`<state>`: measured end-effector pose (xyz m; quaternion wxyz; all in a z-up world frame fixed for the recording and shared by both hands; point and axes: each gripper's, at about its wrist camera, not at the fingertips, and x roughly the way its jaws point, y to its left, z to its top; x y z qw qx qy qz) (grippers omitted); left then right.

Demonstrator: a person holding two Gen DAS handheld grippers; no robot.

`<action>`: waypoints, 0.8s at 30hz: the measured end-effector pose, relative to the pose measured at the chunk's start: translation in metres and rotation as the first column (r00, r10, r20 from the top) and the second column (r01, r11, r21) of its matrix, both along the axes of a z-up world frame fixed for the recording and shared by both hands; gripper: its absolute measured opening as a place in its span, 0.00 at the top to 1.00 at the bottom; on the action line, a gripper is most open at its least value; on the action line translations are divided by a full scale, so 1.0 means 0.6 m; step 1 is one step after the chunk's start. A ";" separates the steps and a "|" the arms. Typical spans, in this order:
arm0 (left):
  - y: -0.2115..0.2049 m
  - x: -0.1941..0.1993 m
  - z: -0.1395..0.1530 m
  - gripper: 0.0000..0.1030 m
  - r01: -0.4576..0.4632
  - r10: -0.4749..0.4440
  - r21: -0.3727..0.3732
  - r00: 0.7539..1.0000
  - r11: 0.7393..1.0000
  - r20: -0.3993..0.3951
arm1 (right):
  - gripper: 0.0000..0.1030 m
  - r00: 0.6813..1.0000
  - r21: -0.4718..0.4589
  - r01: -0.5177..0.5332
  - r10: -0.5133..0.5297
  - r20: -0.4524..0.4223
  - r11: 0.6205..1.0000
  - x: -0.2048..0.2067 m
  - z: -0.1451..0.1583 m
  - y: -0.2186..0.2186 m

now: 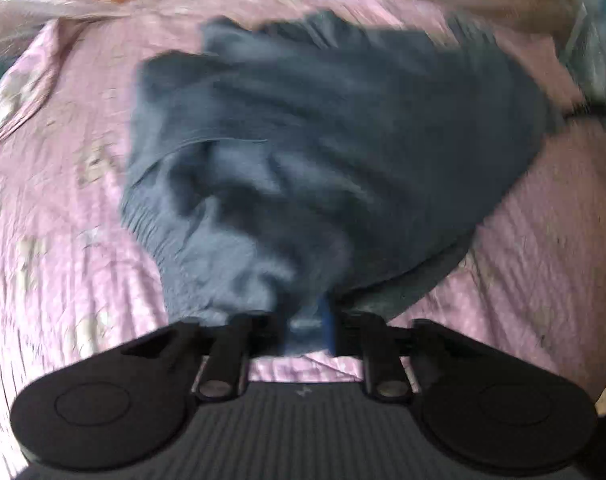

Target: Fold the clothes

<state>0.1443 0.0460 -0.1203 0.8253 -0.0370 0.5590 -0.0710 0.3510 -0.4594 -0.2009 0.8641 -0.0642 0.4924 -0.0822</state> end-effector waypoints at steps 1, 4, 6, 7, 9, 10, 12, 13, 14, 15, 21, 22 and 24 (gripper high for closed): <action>0.022 0.003 0.010 0.24 -0.058 0.058 -0.015 0.998 0.998 0.026 | 0.47 0.999 -0.007 0.024 -0.024 0.033 1.000 -0.019 0.013 -0.005; 0.093 0.031 0.029 0.08 -0.238 0.241 -0.040 0.967 0.970 0.082 | 0.42 0.984 -0.012 0.041 -0.038 0.175 0.999 -0.038 0.071 0.003; 0.123 0.074 0.013 0.07 -0.318 0.319 -0.028 0.945 0.948 0.073 | 0.26 0.968 0.025 -0.006 -0.001 0.252 1.000 -0.004 0.104 0.031; 0.127 0.101 0.000 0.07 -0.342 0.342 -0.009 0.937 0.940 0.071 | 0.13 0.959 0.051 -0.044 0.028 0.282 0.998 0.020 0.113 0.048; 0.127 0.153 -0.026 0.07 -0.365 0.363 0.020 0.929 0.931 0.072 | 0.07 0.956 0.104 -0.165 0.133 0.261 0.981 0.092 0.093 0.107; 0.122 0.174 -0.036 0.07 -0.357 0.355 0.019 0.932 0.934 0.073 | 0.07 0.951 0.130 -0.227 0.191 0.242 0.965 0.130 0.079 0.139; 0.105 0.217 -0.056 0.06 -0.337 0.335 0.019 0.940 0.941 0.068 | 0.08 0.935 0.188 -0.332 0.297 0.195 0.924 0.196 0.046 0.201; 0.089 0.230 -0.065 0.06 -0.323 0.321 0.018 0.945 0.946 0.057 | 0.08 0.929 0.223 -0.364 0.336 0.155 0.904 0.218 0.023 0.230; 0.073 0.238 -0.073 0.11 -0.294 0.292 0.024 0.955 0.956 0.054 | 0.13 0.919 0.258 -0.393 0.375 0.117 0.883 0.239 -0.001 0.259; 0.057 0.246 -0.080 0.47 -0.259 0.257 0.034 0.965 0.965 0.055 | 0.40 0.910 0.274 -0.412 0.404 0.087 0.869 0.252 -0.017 0.281; 0.044 0.182 0.103 0.86 -0.156 0.171 -0.070 0.932 0.985 0.320 | 0.98 0.855 0.223 -0.506 0.450 0.260 0.833 0.219 0.088 0.291; 0.044 0.156 0.153 0.86 -0.129 0.156 -0.094 0.906 0.987 0.393 | 0.98 0.832 0.182 -0.510 0.429 0.350 0.841 0.194 0.143 0.274; 0.022 0.122 0.156 0.86 -0.077 0.099 -0.073 0.919 0.994 0.381 | 0.98 0.753 0.065 -0.509 0.408 0.516 0.858 0.133 0.254 0.238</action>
